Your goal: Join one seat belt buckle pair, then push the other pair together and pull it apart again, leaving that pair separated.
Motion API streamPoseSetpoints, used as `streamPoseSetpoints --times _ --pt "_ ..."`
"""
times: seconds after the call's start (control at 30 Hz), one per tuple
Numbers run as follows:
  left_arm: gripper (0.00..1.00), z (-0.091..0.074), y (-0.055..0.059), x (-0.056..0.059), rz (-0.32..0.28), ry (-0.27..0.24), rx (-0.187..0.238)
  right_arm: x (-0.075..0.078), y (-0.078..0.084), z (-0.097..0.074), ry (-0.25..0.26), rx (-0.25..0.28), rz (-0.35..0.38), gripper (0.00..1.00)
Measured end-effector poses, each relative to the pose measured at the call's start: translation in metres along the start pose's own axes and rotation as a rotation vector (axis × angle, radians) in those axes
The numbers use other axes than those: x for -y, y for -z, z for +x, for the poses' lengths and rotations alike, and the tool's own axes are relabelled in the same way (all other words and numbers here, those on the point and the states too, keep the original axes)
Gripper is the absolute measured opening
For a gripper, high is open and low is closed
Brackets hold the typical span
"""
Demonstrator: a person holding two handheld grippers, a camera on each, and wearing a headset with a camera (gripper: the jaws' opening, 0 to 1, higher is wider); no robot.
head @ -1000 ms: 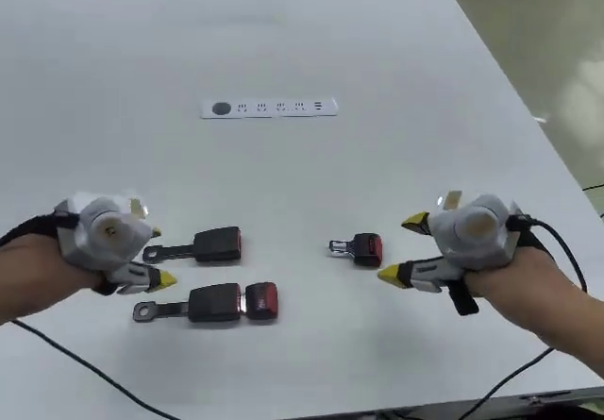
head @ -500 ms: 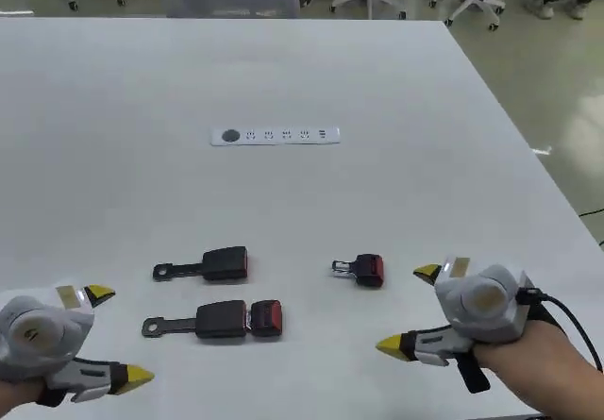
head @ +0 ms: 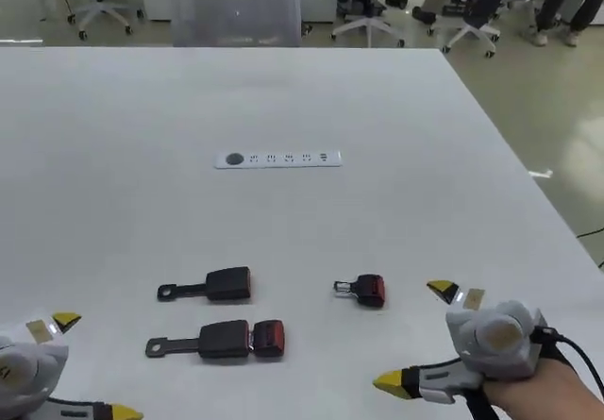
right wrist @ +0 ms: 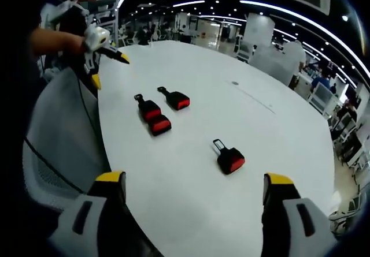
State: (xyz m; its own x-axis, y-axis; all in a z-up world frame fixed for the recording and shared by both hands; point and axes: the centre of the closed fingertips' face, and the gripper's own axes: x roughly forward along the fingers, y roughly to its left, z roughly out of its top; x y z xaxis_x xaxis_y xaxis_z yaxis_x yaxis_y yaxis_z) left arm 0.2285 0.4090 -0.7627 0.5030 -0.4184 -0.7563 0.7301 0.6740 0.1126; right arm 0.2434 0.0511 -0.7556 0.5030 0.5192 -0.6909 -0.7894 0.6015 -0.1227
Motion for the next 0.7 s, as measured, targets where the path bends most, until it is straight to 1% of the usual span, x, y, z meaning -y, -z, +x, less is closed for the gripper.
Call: streamPoseSetpoints --times 0.1,0.23,0.27,0.33,0.37,0.43,0.47,0.53,0.7 --pt "1.0 -0.001 -0.005 -0.002 -0.028 -0.014 0.018 0.002 0.0 -0.004 -0.01 -0.018 -0.005 1.0" --pt "1.0 -0.001 -0.007 0.0 -0.027 -0.012 0.027 0.003 -0.004 -0.006 -0.012 -0.009 -0.007 1.0" --pt "1.0 -0.001 -0.005 0.003 -0.018 -0.005 0.024 0.003 -0.004 -0.004 -0.005 0.004 0.014 1.0" --pt "1.0 -0.001 0.0 0.005 -0.018 0.005 0.021 0.0 -0.001 -0.001 -0.005 0.008 0.032 1.0" --pt "1.0 0.0 0.003 0.006 -0.021 0.009 0.017 -0.001 0.002 0.001 -0.005 0.003 0.036 1.0" --pt "1.0 0.004 0.012 0.006 -0.021 0.014 0.01 -0.004 0.008 0.004 -0.001 -0.009 0.031 1.0" --pt "1.0 0.003 0.014 0.006 -0.021 0.015 0.01 -0.004 0.01 0.005 0.001 -0.012 0.035 1.0" --pt "1.0 0.001 0.015 0.005 -0.033 0.012 0.018 -0.005 0.014 0.006 -0.004 -0.021 0.057 1.0" --pt "1.0 0.0 0.016 0.002 -0.048 0.001 0.029 -0.004 0.016 0.003 0.015 -0.014 0.078 1.0"
